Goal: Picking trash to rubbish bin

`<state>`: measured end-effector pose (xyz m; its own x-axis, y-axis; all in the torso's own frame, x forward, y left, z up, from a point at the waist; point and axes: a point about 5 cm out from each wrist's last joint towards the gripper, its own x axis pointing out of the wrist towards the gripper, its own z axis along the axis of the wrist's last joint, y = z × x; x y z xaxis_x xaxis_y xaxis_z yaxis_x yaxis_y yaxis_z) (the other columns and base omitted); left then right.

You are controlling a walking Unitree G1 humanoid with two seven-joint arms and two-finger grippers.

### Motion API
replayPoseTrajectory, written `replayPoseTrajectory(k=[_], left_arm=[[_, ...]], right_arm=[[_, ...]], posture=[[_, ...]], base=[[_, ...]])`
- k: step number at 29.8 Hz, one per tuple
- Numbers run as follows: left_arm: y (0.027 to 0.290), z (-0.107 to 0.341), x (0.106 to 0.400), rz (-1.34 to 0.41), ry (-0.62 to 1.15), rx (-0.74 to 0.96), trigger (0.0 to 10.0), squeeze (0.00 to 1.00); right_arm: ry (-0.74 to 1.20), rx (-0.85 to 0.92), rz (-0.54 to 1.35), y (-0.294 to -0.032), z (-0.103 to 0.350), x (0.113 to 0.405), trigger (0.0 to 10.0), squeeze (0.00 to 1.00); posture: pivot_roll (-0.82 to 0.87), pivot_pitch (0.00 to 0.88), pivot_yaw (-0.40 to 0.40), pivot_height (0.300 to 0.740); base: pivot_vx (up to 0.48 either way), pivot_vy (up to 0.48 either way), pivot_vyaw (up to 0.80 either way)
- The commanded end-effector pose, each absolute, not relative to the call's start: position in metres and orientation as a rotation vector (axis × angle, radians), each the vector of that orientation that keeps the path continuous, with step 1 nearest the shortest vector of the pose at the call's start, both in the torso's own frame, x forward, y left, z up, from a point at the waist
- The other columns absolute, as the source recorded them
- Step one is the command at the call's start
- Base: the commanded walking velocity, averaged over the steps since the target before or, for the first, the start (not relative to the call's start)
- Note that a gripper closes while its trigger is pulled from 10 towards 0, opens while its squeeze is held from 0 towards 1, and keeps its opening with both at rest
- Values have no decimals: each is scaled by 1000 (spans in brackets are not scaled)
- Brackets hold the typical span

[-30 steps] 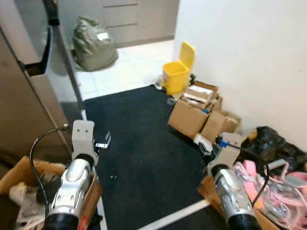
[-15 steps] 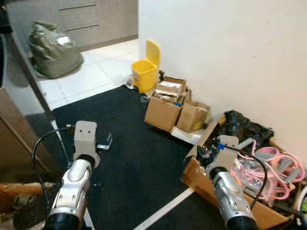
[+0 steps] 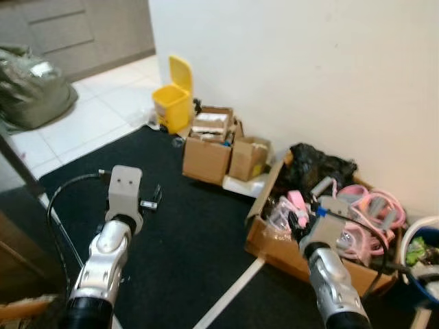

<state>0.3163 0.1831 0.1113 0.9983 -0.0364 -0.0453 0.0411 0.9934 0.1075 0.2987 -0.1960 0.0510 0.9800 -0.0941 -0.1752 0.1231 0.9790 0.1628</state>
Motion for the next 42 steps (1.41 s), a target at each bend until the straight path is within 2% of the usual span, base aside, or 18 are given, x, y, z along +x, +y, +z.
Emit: replayPoseTrajectory(k=[1,16,42], left_arm=[[186,107,316,-27,70,101,10000,0],[183,110,318,-19,66,33,10000,0],[182,107,318,-30,77,55,10000,0]], right_arm=[[180,170,-120,-197,47,295,10000,0],[174,160,-119,-199,49,297,10000,0],[179,151,-132,-203,50,300,10000,0]], posture=[[82,103,71,740],[84,109,65,740],[76,118,63,740]], base=[[0,0,-688],[0,0,-694],[0,0,-721]])
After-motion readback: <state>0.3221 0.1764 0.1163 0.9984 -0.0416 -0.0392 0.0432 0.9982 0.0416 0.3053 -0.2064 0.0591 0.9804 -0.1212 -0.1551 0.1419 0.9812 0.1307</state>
